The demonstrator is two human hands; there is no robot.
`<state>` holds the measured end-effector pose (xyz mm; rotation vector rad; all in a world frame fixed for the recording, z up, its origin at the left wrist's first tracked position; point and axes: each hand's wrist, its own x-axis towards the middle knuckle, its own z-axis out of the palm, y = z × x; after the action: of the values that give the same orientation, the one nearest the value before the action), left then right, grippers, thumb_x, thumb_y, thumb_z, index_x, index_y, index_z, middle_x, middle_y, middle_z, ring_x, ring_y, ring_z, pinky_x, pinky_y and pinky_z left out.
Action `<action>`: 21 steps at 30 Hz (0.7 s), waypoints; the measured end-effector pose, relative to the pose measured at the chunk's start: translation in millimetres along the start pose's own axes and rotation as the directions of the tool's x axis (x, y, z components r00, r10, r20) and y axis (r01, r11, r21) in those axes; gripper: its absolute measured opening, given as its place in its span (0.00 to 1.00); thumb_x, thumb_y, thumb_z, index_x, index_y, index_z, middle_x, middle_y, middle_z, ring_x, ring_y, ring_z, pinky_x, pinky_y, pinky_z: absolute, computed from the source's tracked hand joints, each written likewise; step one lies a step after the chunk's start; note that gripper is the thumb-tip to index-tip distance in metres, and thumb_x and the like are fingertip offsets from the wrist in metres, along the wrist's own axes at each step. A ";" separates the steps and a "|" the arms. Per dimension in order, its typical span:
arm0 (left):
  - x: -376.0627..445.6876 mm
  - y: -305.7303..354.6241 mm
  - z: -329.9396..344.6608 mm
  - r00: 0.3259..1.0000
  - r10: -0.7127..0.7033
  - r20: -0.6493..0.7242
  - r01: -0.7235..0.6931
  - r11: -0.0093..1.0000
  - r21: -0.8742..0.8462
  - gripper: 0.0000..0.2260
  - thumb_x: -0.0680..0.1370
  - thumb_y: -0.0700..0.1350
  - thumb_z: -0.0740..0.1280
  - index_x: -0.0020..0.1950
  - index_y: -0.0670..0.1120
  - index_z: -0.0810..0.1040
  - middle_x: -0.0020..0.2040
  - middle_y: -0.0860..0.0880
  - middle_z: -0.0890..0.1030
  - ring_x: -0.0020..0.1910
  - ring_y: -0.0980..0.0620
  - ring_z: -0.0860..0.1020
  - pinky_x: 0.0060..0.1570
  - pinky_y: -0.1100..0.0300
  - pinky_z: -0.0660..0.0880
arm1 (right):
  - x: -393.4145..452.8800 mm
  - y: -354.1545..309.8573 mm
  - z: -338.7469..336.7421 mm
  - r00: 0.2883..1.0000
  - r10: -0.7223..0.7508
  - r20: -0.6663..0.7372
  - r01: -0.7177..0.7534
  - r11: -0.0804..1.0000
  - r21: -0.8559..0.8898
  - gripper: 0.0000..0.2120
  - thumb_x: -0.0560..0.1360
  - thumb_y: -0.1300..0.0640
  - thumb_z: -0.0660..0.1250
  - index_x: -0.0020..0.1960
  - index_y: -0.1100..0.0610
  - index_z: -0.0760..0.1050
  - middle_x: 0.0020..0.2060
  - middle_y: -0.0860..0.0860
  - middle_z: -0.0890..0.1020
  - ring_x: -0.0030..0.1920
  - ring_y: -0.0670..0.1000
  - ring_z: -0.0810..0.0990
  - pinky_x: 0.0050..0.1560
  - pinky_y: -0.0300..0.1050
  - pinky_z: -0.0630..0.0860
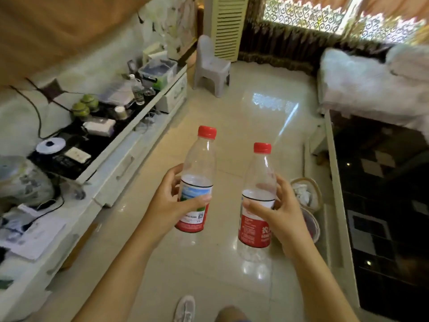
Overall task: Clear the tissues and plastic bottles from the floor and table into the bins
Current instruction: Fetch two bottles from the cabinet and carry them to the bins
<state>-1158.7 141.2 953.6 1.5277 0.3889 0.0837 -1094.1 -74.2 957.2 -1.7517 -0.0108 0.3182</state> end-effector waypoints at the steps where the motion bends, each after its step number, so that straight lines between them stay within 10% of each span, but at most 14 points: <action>1: 20.3 2.9 6.2 0.999 0.003 0.040 -0.003 1.000 0.005 0.34 0.63 0.44 0.80 0.64 0.61 0.70 0.57 0.56 0.80 0.53 0.60 0.80 0.49 0.61 0.77 | 11.1 0.9 -4.4 0.999 0.008 -0.048 -0.008 1.000 0.004 0.37 0.64 0.58 0.78 0.67 0.43 0.65 0.54 0.40 0.79 0.52 0.45 0.80 0.53 0.48 0.77; 21: 348.0 52.1 217.3 0.866 -0.075 0.494 0.020 0.993 0.115 0.34 0.63 0.44 0.78 0.65 0.60 0.70 0.58 0.55 0.80 0.54 0.58 0.80 0.50 0.60 0.78 | 258.6 -3.3 -153.7 0.891 0.132 -0.434 -0.110 0.991 0.076 0.36 0.63 0.53 0.79 0.64 0.38 0.66 0.58 0.41 0.77 0.57 0.46 0.78 0.57 0.56 0.77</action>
<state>-758.4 38.6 935.9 1.5783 0.0142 -0.3740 -811.3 -174.1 933.0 -1.7440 0.4318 0.0054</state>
